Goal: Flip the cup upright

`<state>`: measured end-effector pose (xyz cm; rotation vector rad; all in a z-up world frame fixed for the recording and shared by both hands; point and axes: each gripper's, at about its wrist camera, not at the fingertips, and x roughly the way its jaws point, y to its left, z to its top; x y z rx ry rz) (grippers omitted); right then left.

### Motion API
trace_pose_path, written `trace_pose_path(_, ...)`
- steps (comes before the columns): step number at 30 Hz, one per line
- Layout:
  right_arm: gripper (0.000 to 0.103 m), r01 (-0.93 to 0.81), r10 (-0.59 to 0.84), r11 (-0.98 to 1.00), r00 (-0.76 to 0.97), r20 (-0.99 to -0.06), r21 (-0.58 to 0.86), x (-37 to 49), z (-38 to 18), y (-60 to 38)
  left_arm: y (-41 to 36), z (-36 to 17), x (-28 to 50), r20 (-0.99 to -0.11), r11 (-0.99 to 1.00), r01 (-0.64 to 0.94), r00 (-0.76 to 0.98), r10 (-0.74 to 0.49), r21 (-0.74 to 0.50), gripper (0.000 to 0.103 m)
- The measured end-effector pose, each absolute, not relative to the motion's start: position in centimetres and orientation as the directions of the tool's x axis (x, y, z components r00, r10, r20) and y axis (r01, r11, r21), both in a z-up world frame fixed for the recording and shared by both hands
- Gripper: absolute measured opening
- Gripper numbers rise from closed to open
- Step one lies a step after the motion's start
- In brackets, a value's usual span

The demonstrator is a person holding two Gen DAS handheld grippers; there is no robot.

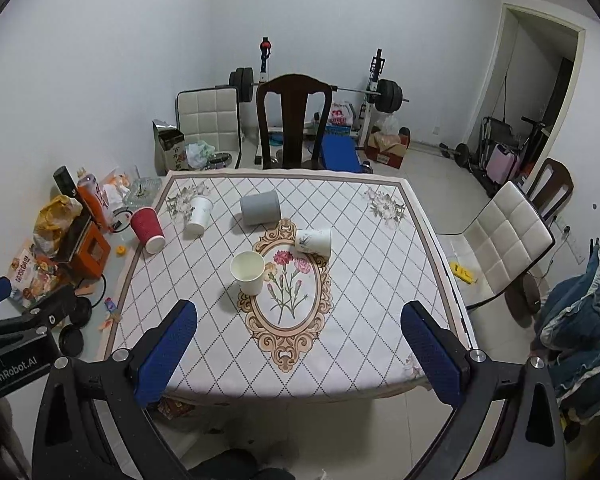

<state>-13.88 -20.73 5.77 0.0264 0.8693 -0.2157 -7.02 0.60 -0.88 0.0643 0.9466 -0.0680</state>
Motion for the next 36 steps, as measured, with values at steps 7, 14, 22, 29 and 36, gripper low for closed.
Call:
trace_pose_path(7, 0.103, 0.201, -0.174, 0.978, 0.640, -0.749, -0.055, -14.9, 6.8, -20.9, 0.5, -0.2, -8.0, -0.800, 0.996, 0.085, 0.600, -0.029, 0.028, 0.103)
trace_pose_path(14, 0.103, 0.206, -0.178, 0.977, 0.643, -0.745, -0.056, -15.4, 6.8, -21.1, 0.3, 0.1, -8.4, -0.791, 0.997, 0.073, 0.612, -0.013, 0.039, 0.103)
trace_pose_path(22, 0.103, 0.205, -0.179, 0.977, 0.635, -0.752, -0.059, -15.7, 6.5, -21.3, 0.3, -0.1, -8.4, -0.795, 0.996, 0.065, 0.606, 0.004, 0.055, 0.103)
trace_pose_path(29, 0.103, 0.204, -0.174, 0.977, 0.632, -0.755, -0.056, -16.0, 6.1, -21.1, 0.3, -0.2, -8.5, -0.797, 0.996, 0.065, 0.604, 0.003, 0.053, 0.103)
trace_pose_path(36, 0.103, 0.200, -0.170, 0.978, 0.632, -0.756, -0.053, -16.3, 5.9, -21.0, 0.3, -0.8, -9.1, -0.800, 0.996, 0.071, 0.600, -0.003, 0.049, 0.103)
